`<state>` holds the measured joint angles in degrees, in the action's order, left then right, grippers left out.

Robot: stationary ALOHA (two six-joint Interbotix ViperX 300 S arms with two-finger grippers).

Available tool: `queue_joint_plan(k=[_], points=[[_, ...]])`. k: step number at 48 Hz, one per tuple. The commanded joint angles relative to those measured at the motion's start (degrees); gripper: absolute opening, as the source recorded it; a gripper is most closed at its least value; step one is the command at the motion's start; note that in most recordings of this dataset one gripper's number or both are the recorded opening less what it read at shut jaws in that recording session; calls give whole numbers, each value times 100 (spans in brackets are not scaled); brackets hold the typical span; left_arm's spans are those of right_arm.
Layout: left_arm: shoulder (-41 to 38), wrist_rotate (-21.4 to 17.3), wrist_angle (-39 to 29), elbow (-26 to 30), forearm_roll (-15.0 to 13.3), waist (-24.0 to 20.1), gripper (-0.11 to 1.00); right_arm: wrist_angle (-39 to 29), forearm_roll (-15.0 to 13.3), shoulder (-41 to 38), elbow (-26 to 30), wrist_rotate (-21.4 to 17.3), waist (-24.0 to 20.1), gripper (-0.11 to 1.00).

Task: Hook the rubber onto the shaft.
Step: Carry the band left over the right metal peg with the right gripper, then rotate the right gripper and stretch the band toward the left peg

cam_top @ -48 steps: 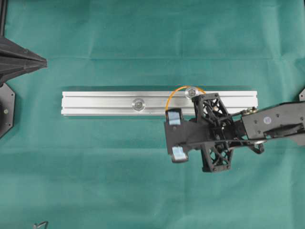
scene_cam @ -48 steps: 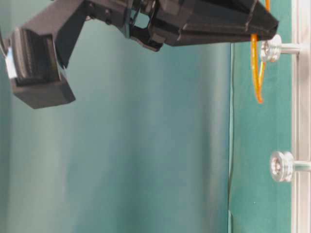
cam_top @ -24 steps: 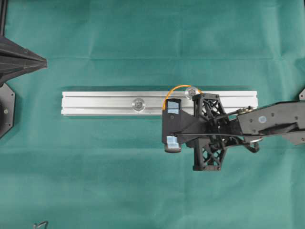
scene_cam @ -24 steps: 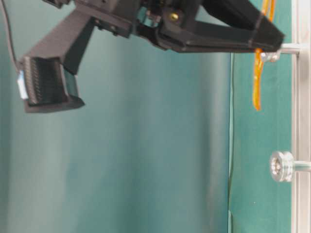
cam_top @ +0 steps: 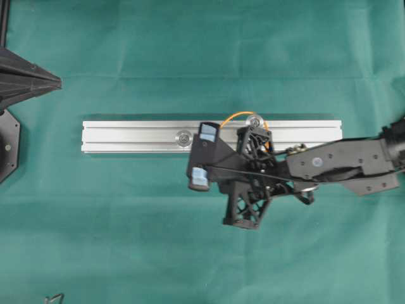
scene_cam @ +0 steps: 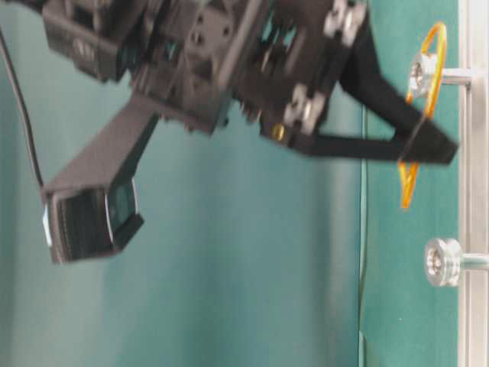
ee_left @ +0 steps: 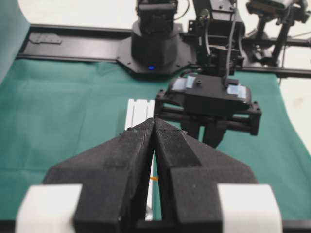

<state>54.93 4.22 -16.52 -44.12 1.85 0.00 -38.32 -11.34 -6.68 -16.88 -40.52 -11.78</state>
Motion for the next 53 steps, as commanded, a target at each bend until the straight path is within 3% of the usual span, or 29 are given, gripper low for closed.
queue_joint_plan(k=[1, 9, 27, 53], points=[[-44, 9, 18, 70, 18, 26, 0, 9, -97, 26, 255, -105, 88, 5], [-53, 18, 0, 70, 18, 97, 0, -26, -246, -97, 431, -264, 272, 5], [-44, 123, -53, 70, 18, 105, 0, -9, -246, -457, 791, -360, 431, 5], [-53, 114, -53, 70, 9, 105, 0, 18, -246, -571, 958, -1582, 510, 5]])
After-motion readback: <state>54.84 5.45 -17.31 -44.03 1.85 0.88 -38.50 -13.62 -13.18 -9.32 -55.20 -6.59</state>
